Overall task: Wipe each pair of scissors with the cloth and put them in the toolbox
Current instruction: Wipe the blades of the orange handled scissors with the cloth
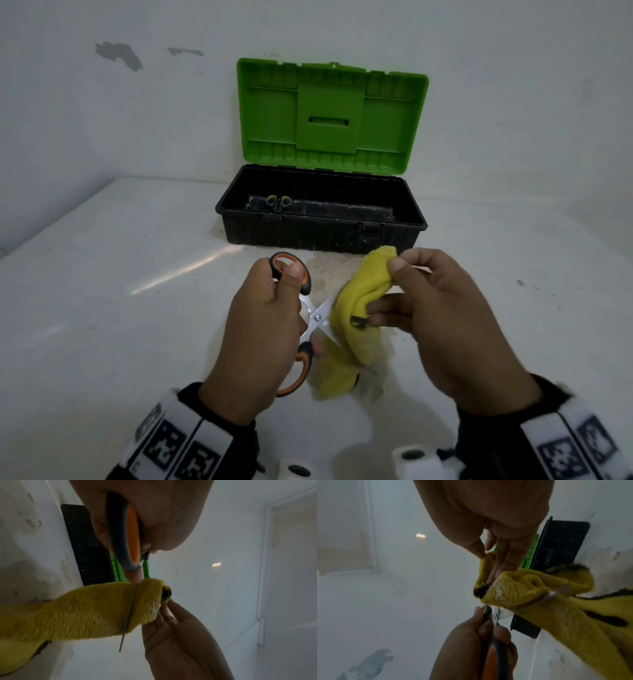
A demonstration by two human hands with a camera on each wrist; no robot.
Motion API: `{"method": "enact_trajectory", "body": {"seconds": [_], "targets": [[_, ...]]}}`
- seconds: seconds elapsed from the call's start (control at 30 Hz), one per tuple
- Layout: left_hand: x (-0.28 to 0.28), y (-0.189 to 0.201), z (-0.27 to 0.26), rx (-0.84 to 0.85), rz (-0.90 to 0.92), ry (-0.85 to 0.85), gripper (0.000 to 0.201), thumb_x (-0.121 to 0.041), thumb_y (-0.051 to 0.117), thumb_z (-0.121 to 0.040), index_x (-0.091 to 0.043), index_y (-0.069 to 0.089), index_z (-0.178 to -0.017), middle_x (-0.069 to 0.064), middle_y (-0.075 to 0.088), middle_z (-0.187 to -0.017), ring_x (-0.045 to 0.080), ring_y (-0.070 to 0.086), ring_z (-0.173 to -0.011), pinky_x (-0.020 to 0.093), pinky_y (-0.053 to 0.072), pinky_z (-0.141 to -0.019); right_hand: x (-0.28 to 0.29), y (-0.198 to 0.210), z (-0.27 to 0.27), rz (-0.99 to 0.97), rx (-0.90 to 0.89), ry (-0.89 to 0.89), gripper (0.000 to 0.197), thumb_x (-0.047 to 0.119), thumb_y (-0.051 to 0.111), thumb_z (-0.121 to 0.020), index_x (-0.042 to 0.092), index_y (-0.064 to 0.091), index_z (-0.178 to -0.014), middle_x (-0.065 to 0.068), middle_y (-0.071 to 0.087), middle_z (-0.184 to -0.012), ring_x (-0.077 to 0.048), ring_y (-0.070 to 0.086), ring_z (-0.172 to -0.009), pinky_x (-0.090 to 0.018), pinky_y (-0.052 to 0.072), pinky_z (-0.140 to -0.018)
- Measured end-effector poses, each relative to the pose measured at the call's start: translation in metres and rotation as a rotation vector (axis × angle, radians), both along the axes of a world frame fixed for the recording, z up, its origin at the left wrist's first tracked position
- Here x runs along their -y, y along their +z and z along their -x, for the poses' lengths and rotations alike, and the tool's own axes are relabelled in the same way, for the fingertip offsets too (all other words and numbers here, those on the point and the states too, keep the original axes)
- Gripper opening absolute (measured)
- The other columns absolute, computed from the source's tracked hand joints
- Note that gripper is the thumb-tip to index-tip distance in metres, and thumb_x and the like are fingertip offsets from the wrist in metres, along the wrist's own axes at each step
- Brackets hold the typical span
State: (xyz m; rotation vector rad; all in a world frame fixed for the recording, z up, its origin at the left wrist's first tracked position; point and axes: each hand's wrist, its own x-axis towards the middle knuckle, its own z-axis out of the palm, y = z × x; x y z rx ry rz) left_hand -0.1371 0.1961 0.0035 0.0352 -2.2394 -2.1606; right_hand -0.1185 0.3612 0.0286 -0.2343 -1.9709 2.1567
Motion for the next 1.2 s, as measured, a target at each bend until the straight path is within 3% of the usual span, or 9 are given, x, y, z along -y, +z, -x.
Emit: {"method": "enact_trajectory", "body": {"seconds": [0.07, 0.23, 0.37, 0.47, 0.63, 0.73, 0.83, 0.97, 1.2], "targets": [[0.001, 0.001, 0.001, 0.006, -0.005, -0.002, 0.034, -0.038, 0.043, -0.102, -0.007, 0.055, -0.097, 0.000, 0.041, -0.058, 0.010, 0.050, -0.034, 0.040, 0.056, -0.050, 0.008, -0.001, -0.006, -0.092, -0.073, 0.095, 0.006, 0.009, 0.058, -0.095, 0.011, 0.056, -0.100, -0.006, 0.072, -0.080, -0.024, 0.073, -0.067, -0.032, 0.059, -0.062], [0.005, 0.004, 0.002, 0.038, -0.022, -0.012, 0.033, -0.039, 0.042, -0.103, -0.009, 0.056, -0.097, -0.001, 0.051, -0.051, 0.027, 0.063, -0.043, 0.026, 0.048, -0.040, 0.008, -0.008, -0.011, -0.695, -0.269, 0.174, 0.027, 0.015, 0.079, -0.078, 0.032, 0.069, -0.097, 0.007, 0.063, -0.094, -0.010, 0.063, -0.083, -0.019, 0.054, -0.073], [0.004, 0.006, 0.001, 0.002, 0.006, -0.003, 0.032, -0.036, 0.042, -0.103, -0.007, 0.056, -0.098, 0.004, 0.049, -0.058, 0.012, 0.056, -0.036, 0.021, 0.043, -0.035, 0.011, -0.016, -0.013, -0.998, -0.289, 0.183, 0.042, 0.057, 0.063, -0.075, 0.041, 0.069, -0.113, 0.016, 0.046, -0.105, 0.000, 0.054, -0.092, -0.008, 0.049, -0.073], [0.002, 0.004, 0.000, -0.022, 0.045, -0.035, 0.033, -0.039, 0.041, -0.102, -0.008, 0.054, -0.097, 0.015, 0.051, -0.066, 0.025, 0.062, -0.045, 0.021, 0.045, -0.038, 0.013, -0.020, -0.012, -1.132, -0.337, 0.157, 0.039, 0.051, 0.059, -0.080, 0.037, 0.070, -0.116, 0.012, 0.047, -0.093, -0.004, 0.052, -0.081, -0.014, 0.048, -0.066], [0.003, 0.008, -0.002, -0.077, 0.074, -0.057, 0.034, -0.039, 0.040, -0.102, -0.008, 0.052, -0.096, 0.013, 0.046, -0.059, 0.041, 0.062, -0.052, 0.020, 0.044, -0.038, 0.004, -0.021, 0.000, -1.101, -0.422, 0.099, 0.024, 0.025, 0.074, -0.084, 0.025, 0.074, -0.108, 0.005, 0.054, -0.089, -0.009, 0.057, -0.076, -0.028, 0.054, -0.064], [0.003, 0.008, -0.002, -0.094, 0.076, -0.038, 0.033, -0.040, 0.039, -0.102, -0.010, 0.052, -0.095, 0.018, 0.041, -0.064, 0.052, 0.060, -0.068, 0.017, 0.043, -0.038, -0.002, -0.019, 0.004, -1.067, -0.428, 0.066, 0.021, 0.021, 0.073, -0.085, 0.022, 0.074, -0.106, 0.007, 0.056, -0.092, -0.005, 0.058, -0.078, -0.024, 0.054, -0.069], [0.001, 0.006, 0.001, -0.117, 0.080, -0.024, 0.033, -0.039, 0.040, -0.102, -0.010, 0.052, -0.094, 0.016, 0.044, -0.063, 0.045, 0.062, -0.058, 0.019, 0.044, -0.038, 0.009, -0.019, -0.004, -1.111, -0.484, 0.152, 0.019, 0.021, 0.069, -0.088, 0.024, 0.073, -0.106, 0.010, 0.056, -0.095, -0.002, 0.055, -0.080, -0.014, 0.049, -0.070], [0.001, 0.004, 0.001, -0.111, 0.072, -0.052, 0.033, -0.042, 0.041, -0.100, -0.011, 0.053, -0.094, 0.002, 0.044, -0.054, 0.016, 0.055, -0.038, 0.024, 0.048, -0.040, 0.017, -0.019, -0.008, -1.165, -0.520, 0.201, 0.021, 0.024, 0.061, -0.088, 0.023, 0.074, -0.104, 0.008, 0.058, -0.094, -0.002, 0.055, -0.077, -0.010, 0.045, -0.066], [0.006, 0.008, -0.002, -0.096, 0.090, -0.091, 0.033, -0.040, 0.039, -0.101, -0.011, 0.052, -0.093, 0.014, 0.041, -0.062, 0.038, 0.057, -0.052, 0.019, 0.044, -0.040, -0.011, -0.025, 0.016, -0.990, -0.451, 0.070, 0.015, 0.015, 0.076, -0.083, 0.020, 0.076, -0.097, 0.012, 0.058, -0.087, 0.005, 0.053, -0.074, -0.007, 0.041, -0.069]]}}
